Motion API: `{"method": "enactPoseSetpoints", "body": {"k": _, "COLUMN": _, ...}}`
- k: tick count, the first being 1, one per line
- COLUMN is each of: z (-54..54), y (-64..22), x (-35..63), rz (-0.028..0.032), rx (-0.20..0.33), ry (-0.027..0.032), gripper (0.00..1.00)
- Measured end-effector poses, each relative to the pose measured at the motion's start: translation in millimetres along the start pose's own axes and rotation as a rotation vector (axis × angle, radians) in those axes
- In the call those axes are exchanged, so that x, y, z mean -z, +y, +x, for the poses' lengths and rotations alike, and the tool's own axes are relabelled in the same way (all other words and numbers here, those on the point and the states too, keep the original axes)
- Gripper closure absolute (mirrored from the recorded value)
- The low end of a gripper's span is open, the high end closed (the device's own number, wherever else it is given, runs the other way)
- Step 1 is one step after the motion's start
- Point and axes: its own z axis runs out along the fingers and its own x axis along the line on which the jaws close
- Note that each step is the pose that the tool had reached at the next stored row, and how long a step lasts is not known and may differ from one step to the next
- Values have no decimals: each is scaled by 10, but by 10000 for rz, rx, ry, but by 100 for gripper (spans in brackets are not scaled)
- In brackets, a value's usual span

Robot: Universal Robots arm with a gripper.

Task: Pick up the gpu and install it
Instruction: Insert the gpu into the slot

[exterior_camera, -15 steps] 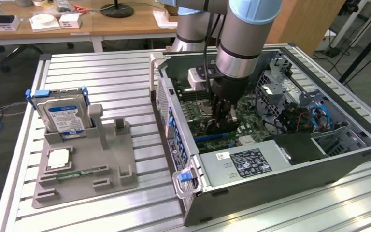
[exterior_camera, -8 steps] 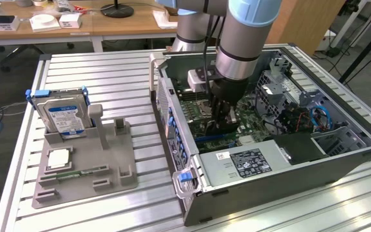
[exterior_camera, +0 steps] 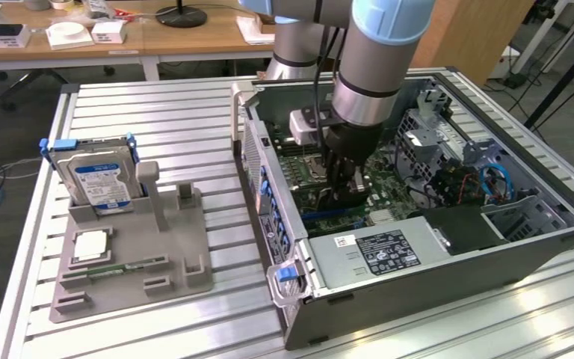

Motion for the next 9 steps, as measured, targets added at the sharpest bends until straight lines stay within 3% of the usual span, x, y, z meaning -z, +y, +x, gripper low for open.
{"method": "enactPoseSetpoints", "body": {"k": 9, "z": 1, "y": 3, "x": -47, "rz": -1, "rx": -1, "ry": 4, "gripper": 74}}
